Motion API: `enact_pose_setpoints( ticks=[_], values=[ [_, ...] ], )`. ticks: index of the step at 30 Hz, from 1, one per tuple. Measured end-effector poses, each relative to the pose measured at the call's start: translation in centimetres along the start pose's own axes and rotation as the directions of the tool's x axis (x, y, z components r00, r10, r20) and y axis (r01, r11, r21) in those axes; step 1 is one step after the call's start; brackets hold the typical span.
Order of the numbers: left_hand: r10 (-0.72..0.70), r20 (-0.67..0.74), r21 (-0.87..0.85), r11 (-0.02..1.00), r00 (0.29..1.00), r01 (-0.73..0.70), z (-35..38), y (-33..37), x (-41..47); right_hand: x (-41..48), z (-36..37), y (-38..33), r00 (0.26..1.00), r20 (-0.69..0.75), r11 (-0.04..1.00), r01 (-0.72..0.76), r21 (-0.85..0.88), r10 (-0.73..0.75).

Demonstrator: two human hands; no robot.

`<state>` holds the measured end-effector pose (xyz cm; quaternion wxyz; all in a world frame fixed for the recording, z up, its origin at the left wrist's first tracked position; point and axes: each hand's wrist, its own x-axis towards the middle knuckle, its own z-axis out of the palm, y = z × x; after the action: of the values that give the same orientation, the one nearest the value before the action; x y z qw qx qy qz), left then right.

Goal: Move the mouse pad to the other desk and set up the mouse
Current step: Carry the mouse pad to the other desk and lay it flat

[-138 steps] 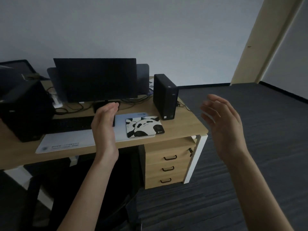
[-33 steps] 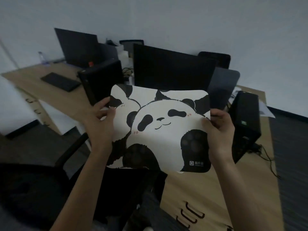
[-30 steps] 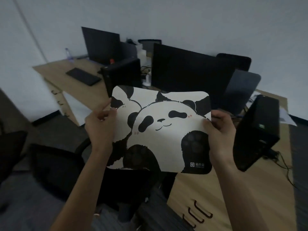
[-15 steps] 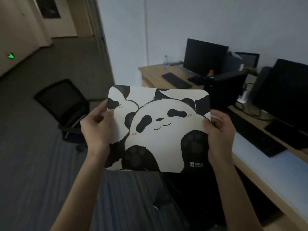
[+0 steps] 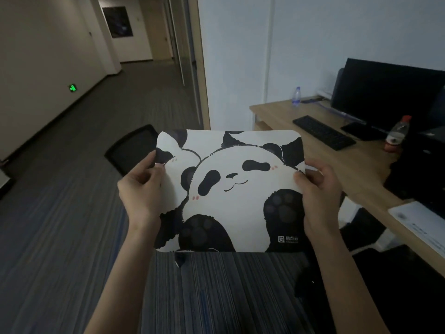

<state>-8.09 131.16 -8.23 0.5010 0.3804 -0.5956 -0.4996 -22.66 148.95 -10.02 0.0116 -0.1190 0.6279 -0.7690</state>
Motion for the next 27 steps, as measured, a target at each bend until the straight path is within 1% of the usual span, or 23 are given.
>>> enact_pose_setpoints(
  ticks=[3, 6, 9, 14, 17, 20, 24, 27],
  values=[
    [0.005, 0.030, -0.025, 1.000, 1.000, -0.005, 3.1, -1.1, 5.8, 4.4, 4.0, 1.5, 1.000, -0.026, 1.000, 0.016, 0.004, -0.016],
    [0.007, 0.088, -0.062, 0.998, 0.996, -0.001, 7.4, -2.0, 11.6, 9.3, 7.3, 2.9, 0.996, -0.078, 1.000, 0.030, -0.004, -0.030],
    [-0.005, 0.127, -0.116, 0.993, 0.992, 0.020, 11.6, -3.1, 15.8, 13.5, 9.0, 4.1, 0.991, -0.134, 0.999, 0.022, -0.032, -0.026],
    [-0.034, 0.265, -0.134, 0.988, 0.964, 0.072, 20.9, -6.1, 21.7, 21.1, 10.0, 6.9, 0.966, -0.258, 0.997, 0.007, -0.080, -0.028],
    [-0.053, 0.404, -0.115, 0.987, 0.913, 0.108, 27.6, -8.1, 24.7, 25.6, 9.8, 9.0, 0.922, -0.387, 0.998, -0.018, -0.061, -0.007],
    [-0.049, 0.513, -0.089, 0.990, 0.857, 0.110, 34.8, -9.5, 27.2, 29.9, 9.0, 10.4, 0.866, -0.501, 0.998, -0.034, -0.046, 0.007],
    [-0.020, 0.674, -0.079, 0.992, 0.739, 0.100, 45.0, -9.8, 28.7, 35.0, 7.0, 10.9, 0.757, -0.652, 0.995, -0.026, -0.098, -0.044],
    [0.003, 0.772, -0.092, 0.990, 0.635, 0.107, 51.7, -10.5, 28.1, 38.0, 5.0, 11.4, 0.648, -0.757, 0.987, -0.054, -0.154, -0.083]
  ],
)
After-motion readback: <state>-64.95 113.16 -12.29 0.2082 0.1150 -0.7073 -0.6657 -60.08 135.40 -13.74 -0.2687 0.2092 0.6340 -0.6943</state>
